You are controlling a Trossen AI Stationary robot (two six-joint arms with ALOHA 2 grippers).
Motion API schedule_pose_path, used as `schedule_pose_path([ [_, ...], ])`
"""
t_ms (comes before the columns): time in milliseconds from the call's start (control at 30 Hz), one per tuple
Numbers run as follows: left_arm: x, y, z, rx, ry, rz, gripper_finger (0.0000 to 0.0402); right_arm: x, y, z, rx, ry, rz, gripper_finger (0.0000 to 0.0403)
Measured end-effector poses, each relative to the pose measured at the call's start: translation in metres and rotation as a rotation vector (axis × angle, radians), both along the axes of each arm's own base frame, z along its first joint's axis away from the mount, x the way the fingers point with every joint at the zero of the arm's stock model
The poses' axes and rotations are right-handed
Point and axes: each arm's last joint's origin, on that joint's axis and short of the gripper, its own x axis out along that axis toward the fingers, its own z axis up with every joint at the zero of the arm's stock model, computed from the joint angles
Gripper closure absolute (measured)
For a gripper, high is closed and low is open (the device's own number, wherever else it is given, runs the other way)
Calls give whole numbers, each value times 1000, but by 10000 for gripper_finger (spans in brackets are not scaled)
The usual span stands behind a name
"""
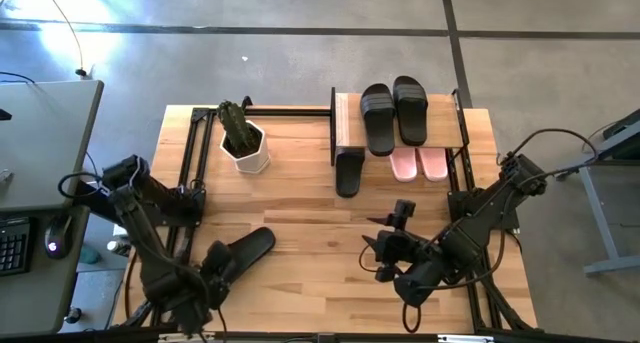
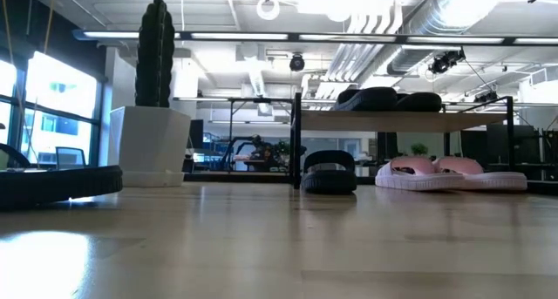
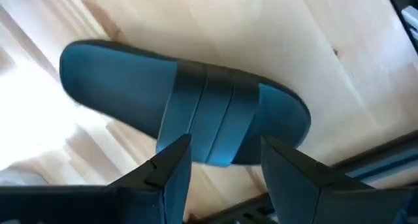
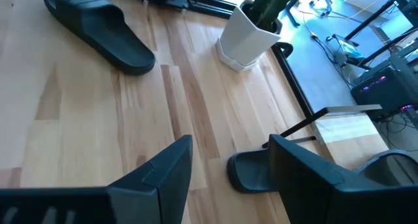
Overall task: Pick and place slides into the shelf
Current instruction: Put the black slipper under the shelf
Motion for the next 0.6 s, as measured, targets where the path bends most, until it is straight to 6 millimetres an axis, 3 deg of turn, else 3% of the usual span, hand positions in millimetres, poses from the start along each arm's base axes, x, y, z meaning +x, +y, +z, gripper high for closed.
schedule_pose_path([
  [267, -23, -15, -23, -3, -44, -75, 236, 0, 0, 0, 0, 3, 0, 210],
  [600, -33, -10, -52, 23, -32, -76, 236, 2, -4, 0, 7, -8, -25, 210],
])
